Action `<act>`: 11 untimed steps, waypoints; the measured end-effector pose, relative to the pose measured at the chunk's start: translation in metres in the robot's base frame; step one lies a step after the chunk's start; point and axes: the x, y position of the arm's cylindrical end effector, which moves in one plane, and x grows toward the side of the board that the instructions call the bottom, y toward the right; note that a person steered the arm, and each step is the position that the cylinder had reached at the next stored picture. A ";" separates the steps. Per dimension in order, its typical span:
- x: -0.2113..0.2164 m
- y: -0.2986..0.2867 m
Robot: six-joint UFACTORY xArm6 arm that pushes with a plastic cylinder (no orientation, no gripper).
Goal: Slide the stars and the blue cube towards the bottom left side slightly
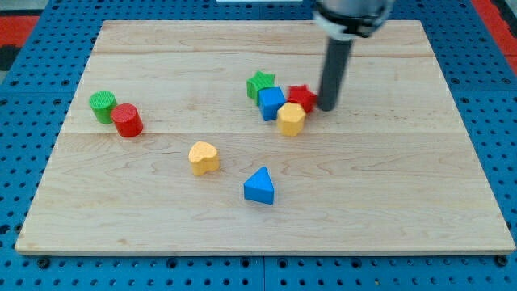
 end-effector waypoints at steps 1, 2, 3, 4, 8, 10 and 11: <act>0.003 -0.058; -0.051 0.007; -0.095 -0.064; -0.069 -0.109; 0.004 -0.025; 0.043 -0.016; 0.104 0.056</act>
